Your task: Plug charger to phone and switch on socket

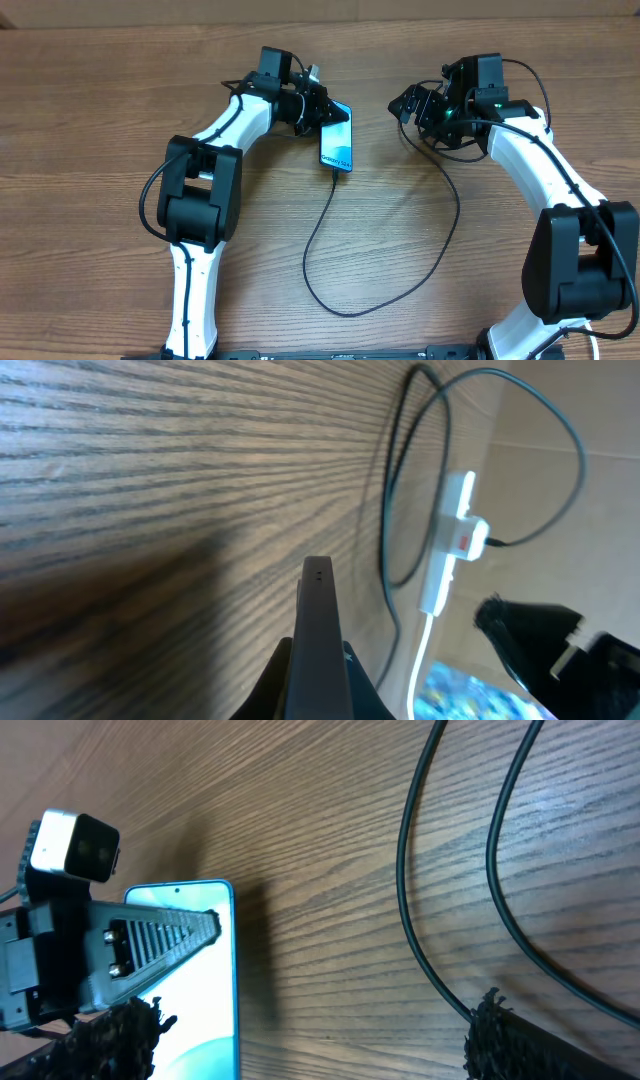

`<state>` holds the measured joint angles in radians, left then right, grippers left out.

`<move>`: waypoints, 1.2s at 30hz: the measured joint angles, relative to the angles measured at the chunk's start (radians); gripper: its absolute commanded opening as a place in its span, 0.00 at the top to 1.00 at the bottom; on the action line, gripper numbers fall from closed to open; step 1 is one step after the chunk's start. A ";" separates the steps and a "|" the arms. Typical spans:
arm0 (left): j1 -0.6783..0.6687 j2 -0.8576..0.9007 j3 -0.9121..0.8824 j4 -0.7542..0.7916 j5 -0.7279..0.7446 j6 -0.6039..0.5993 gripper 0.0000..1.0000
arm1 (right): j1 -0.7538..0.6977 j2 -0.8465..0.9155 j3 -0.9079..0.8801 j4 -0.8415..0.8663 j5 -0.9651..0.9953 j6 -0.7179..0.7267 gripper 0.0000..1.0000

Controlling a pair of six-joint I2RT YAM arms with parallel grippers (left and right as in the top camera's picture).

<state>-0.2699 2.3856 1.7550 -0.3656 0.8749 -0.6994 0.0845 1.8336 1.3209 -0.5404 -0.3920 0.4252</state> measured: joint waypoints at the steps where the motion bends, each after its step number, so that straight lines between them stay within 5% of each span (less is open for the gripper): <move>1: -0.005 0.000 0.000 0.000 -0.019 -0.001 0.96 | 0.000 0.000 0.000 -0.003 0.000 0.000 0.00; 14: -0.011 0.000 0.000 0.033 -0.213 0.000 0.96 | 0.000 0.000 0.000 -0.040 0.000 -0.018 0.00; 36: -0.019 0.000 -0.015 0.025 -0.289 0.026 0.96 | 0.000 0.000 0.000 -0.050 0.000 -0.026 0.00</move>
<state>-0.2886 2.3856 1.7397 -0.3405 0.5861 -0.6731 0.0845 1.8336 1.3209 -0.5907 -0.3916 0.3988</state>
